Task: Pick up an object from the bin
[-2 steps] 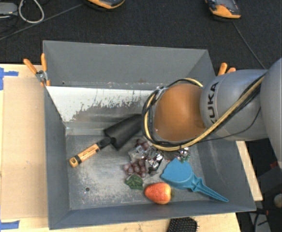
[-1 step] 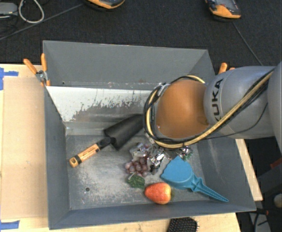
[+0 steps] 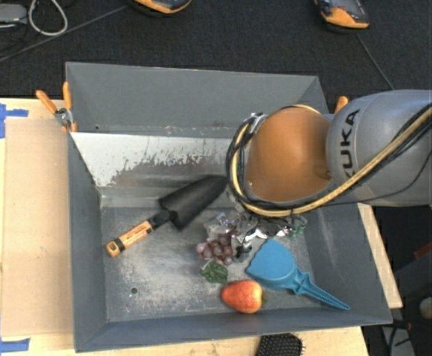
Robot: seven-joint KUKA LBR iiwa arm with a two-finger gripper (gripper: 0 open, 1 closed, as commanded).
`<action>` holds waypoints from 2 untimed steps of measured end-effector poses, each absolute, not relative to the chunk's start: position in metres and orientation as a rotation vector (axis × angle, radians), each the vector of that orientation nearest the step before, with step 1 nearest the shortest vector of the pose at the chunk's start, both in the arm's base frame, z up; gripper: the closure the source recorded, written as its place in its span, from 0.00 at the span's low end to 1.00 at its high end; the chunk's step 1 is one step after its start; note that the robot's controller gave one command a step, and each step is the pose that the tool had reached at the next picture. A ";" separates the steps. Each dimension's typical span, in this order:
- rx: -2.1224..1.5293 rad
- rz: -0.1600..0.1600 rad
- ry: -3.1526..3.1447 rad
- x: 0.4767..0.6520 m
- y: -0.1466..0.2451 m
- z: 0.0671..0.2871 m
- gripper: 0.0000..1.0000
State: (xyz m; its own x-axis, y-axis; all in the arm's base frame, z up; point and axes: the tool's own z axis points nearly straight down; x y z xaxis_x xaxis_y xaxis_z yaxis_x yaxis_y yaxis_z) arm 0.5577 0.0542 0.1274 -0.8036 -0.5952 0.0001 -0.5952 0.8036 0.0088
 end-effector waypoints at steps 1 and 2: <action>0.981 -0.014 -2.981 0.558 0.055 0.172 1.00; 0.981 -0.013 -2.987 0.559 0.055 0.205 1.00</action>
Offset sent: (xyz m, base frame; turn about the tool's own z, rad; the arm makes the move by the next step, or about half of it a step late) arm 0.0004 0.0002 0.0884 0.0011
